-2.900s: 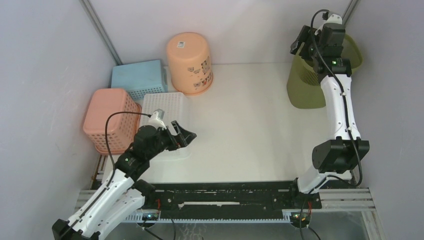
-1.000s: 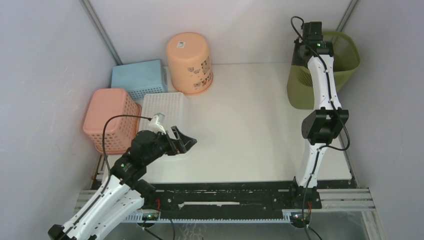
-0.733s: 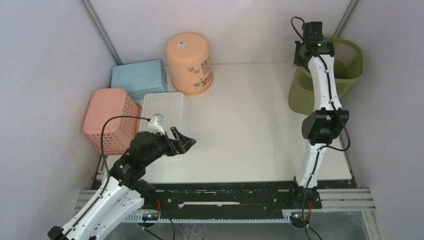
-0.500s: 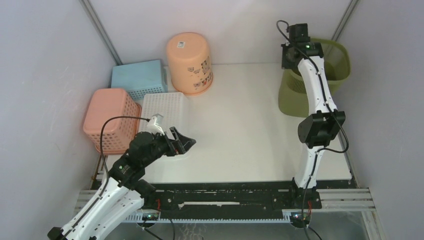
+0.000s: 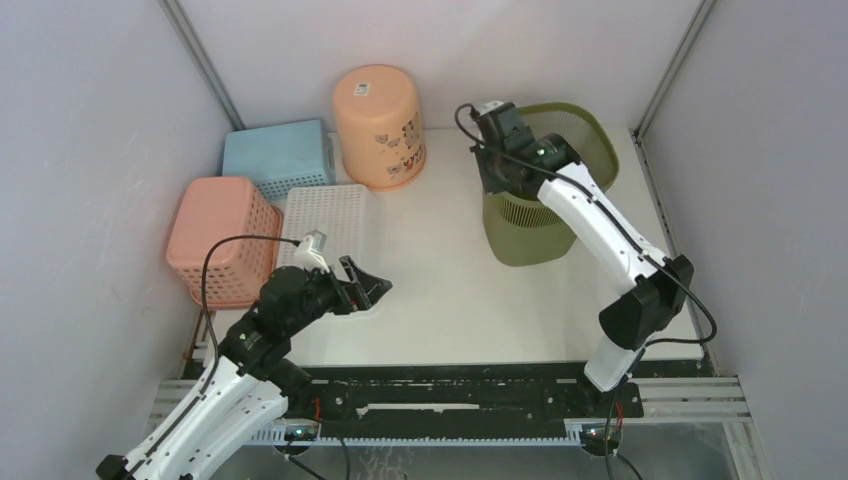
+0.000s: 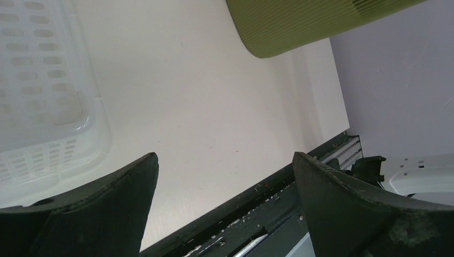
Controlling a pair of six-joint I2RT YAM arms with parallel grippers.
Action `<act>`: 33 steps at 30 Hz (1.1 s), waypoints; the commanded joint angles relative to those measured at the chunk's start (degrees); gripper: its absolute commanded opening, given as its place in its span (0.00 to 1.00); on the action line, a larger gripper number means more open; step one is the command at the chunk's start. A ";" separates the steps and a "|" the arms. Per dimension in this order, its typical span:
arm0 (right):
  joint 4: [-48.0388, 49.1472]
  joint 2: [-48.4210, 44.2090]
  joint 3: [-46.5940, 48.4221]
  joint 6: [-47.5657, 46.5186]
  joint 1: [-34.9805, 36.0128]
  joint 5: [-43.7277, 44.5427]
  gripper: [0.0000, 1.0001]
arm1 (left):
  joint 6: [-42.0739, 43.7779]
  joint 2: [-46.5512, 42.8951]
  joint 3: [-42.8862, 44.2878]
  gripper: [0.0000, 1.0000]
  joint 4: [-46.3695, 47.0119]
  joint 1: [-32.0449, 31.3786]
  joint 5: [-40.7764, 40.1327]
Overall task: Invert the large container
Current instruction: Move the container to the center of the board.
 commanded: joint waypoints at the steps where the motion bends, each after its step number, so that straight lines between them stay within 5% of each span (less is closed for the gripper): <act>1: 1.39 -4.90 -5.46 7.38 5.72 2.38 0.00 | -0.60 0.58 -0.97 1.00 3.27 -0.37 0.01; 29: -0.02 -11.74 -11.02 8.18 20.17 5.50 0.00 | -0.25 7.52 0.66 1.00 7.49 -1.24 -0.30; 33: -0.27 -12.31 -13.67 4.74 22.18 7.52 0.18 | 0.55 8.29 2.26 1.00 6.92 -1.24 -1.25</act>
